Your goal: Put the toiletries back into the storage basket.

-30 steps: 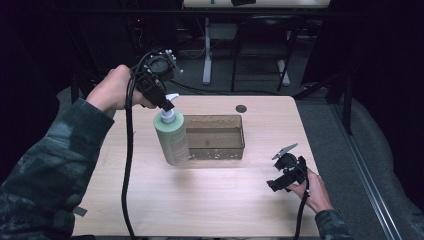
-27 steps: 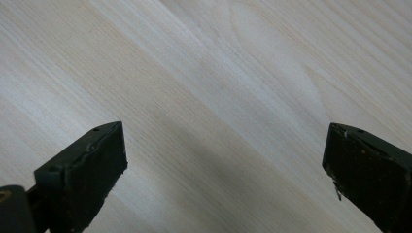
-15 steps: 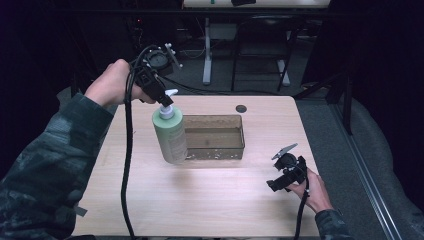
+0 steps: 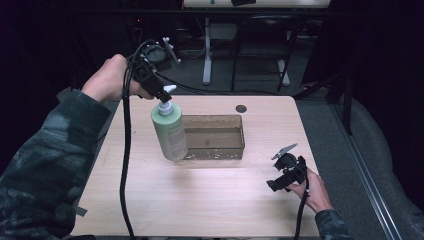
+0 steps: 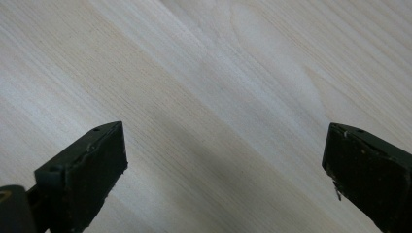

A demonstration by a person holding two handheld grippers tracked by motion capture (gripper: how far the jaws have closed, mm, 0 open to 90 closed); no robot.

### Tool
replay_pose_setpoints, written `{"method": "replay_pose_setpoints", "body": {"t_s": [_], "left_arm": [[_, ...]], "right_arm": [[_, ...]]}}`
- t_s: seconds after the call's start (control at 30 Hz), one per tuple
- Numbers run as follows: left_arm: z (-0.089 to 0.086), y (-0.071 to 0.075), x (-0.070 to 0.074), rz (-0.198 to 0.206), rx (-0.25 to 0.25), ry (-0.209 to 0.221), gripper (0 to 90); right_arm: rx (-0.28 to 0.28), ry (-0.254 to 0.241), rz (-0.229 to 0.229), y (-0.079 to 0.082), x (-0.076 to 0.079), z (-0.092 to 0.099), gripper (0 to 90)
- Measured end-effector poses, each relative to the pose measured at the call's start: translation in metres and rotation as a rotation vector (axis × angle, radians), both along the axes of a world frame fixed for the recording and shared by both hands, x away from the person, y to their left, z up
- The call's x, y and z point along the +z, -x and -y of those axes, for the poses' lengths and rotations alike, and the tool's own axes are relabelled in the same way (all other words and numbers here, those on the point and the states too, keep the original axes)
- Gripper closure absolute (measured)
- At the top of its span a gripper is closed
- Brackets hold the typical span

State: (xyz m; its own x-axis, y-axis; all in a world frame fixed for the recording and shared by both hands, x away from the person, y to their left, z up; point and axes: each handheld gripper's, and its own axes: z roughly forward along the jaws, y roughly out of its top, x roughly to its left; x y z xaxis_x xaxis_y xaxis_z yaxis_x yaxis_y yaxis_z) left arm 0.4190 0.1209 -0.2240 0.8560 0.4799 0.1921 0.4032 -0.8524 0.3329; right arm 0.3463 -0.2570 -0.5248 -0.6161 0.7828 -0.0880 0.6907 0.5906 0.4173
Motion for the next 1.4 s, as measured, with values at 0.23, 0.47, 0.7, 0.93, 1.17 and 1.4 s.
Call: {"method": "replay_pose_setpoints", "body": {"t_s": [0.23,0.47,0.7,0.93,1.17,1.4], "left_arm": [[0.0,-0.004,0.003,0.007,0.006,-0.005,63.2],[0.0,-0.01,0.003,0.004,0.021,-0.007,63.2],[-0.001,-0.013,0.005,0.016,0.037,-0.003,63.2],[-0.001,-0.018,0.007,0.02,0.052,0.0,63.2],[0.001,-0.021,0.007,0.025,0.058,-0.008,63.2],[0.004,-0.026,0.006,0.034,0.066,-0.006,63.2]], "right_arm": [[0.0,0.0,-0.001,0.0,0.0,0.0,1.8],[0.002,0.004,0.0,0.0,0.0,0.0,1.9],[0.002,0.005,-0.001,0.0,-0.001,0.0,1.9],[0.003,0.006,0.0,0.0,-0.001,0.0,1.9],[0.002,0.006,-0.001,0.0,-0.001,0.0,1.9],[0.003,0.007,0.0,0.0,-0.001,0.0,2.0]]}}
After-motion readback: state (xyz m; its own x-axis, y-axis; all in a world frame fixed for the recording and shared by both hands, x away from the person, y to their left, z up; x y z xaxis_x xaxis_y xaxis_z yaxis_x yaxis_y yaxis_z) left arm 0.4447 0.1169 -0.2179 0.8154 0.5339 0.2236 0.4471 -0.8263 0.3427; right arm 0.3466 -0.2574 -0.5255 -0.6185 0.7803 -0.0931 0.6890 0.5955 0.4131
